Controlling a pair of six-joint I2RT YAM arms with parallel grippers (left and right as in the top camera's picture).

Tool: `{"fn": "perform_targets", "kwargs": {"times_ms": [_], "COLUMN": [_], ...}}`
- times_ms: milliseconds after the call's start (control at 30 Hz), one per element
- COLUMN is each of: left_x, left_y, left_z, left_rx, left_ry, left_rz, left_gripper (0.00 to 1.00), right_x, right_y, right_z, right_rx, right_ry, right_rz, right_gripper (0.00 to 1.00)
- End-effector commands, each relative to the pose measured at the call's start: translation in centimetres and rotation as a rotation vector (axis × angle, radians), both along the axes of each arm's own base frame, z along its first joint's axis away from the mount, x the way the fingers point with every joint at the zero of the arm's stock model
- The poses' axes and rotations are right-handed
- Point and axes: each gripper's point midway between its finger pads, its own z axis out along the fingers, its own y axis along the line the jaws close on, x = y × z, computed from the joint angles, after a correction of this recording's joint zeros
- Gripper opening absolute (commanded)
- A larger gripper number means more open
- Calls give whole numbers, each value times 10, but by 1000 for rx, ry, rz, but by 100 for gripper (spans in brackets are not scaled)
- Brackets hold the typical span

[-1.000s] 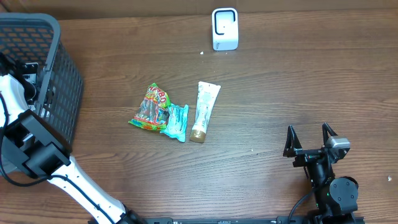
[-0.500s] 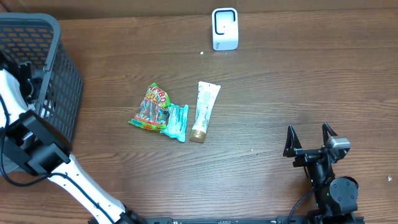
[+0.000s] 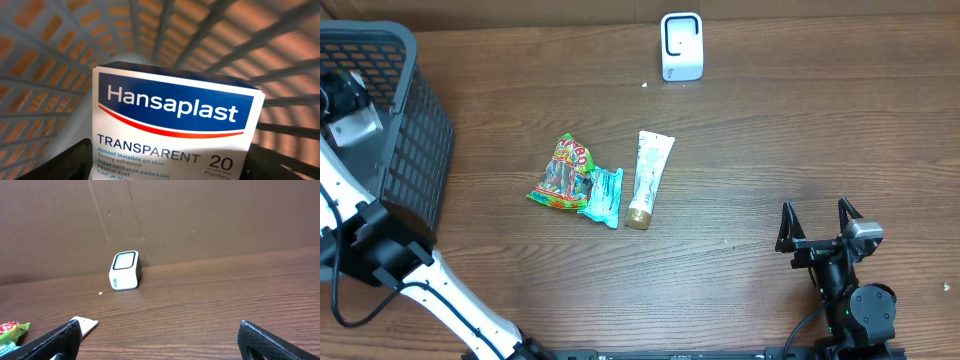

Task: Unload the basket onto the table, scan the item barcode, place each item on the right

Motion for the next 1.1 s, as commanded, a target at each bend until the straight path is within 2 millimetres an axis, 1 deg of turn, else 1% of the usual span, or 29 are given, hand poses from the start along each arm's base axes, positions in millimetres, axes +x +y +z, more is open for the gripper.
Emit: {"fn": "perform_targets", "kwargs": {"times_ms": [0, 100, 200, 300, 367, 400, 433, 467, 500, 633, 667, 733, 867, 1067], "left_x": [0, -7, -16, -24, -27, -28, -30, -30, -31, -36, -36, -37, -34, -25], "left_y": [-33, -51, -77, -108, -132, -144, -170, -185, -194, -244, -252, -256, -253, -238], "left_z": [96, 133, 167, 192, 202, 205, 206, 203, 201, 180, 176, 174, 176, 187], "left_rx": [51, 92, 114, 126, 123, 119, 100, 83, 71, 2, 4, 37, 65, 96], "left_ry": [-202, -258, -317, -348, -357, -357, -345, -328, -314, -218, -195, -168, -175, -230], "left_rz": [-51, -73, -112, -158, -198, -220, -267, -295, -312, -415, -429, -428, -412, -381], "left_gripper": [78, 79, 81, 82, 83, 83, 86, 87, 87, 86, 86, 88, 99, 100], "right_x": [0, 0, 0, 0, 0, 0, 0, 0, 0, 0, 0, 0, 0, 0], "right_y": [0, 0, 0, 0, 0, 0, 0, 0, 0, 0, 0, 0, 0, 0], "right_z": [-2, -2, -2, -2, -2, -2, -2, -2, -2, -2, -2, -2, -2, -2], "right_rx": [-4, -4, -4, -4, -4, -4, -4, -4, -4, -4, -4, -4, -4, -3], "right_ry": [-2, -2, -2, -2, -2, -2, -2, -2, -2, -2, -2, -2, -2, -3], "right_rz": [-3, -3, -3, -3, -3, -3, -3, -3, -3, -3, -3, -3, -3, -2], "right_gripper": [100, 100, 100, 100, 100, 100, 100, 100, 100, 100, 100, 100, 100, 100]}}
